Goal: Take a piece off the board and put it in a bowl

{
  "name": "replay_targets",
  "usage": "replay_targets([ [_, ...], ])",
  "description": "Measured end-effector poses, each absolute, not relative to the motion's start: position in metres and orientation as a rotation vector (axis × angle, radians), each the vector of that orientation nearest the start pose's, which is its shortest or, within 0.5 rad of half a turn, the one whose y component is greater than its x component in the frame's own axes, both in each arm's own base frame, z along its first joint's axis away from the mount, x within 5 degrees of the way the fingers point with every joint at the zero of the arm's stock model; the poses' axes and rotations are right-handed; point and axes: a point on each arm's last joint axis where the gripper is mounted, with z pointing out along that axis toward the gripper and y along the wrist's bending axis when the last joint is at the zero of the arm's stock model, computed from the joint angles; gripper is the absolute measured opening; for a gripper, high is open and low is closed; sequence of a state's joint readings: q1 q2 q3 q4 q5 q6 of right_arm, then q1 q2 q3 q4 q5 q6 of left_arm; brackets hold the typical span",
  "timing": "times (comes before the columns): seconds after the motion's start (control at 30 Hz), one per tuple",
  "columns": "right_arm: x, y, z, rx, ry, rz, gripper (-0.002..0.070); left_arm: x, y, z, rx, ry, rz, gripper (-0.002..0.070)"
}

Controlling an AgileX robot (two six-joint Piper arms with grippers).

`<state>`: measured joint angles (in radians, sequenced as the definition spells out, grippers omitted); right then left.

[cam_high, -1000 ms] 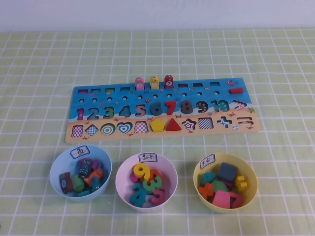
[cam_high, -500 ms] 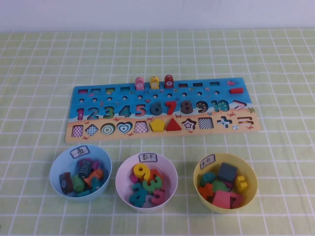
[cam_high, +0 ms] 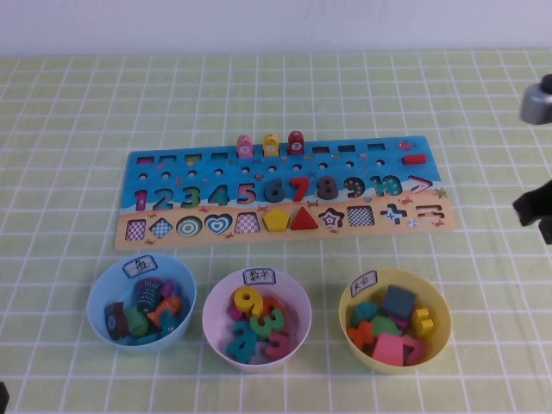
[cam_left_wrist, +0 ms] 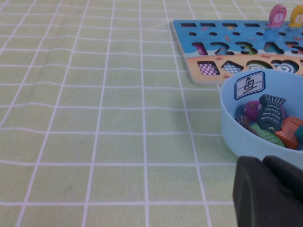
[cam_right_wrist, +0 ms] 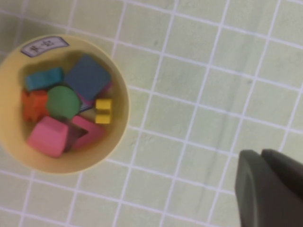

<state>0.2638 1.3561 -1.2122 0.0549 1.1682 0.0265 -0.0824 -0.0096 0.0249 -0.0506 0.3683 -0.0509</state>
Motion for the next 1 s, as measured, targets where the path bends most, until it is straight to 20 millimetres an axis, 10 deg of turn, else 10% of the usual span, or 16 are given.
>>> replay_targets([
  [0.3, 0.311, 0.135, 0.317, -0.500, 2.803, -0.076, -0.0017, 0.052, -0.006, 0.172, -0.002, 1.869, -0.142, -0.0005],
  [1.0, 0.399, 0.215, 0.259, -0.746, 2.799, 0.153, -0.0017, 0.052, -0.006, 0.172, -0.002, 1.869, -0.142, -0.0005],
])
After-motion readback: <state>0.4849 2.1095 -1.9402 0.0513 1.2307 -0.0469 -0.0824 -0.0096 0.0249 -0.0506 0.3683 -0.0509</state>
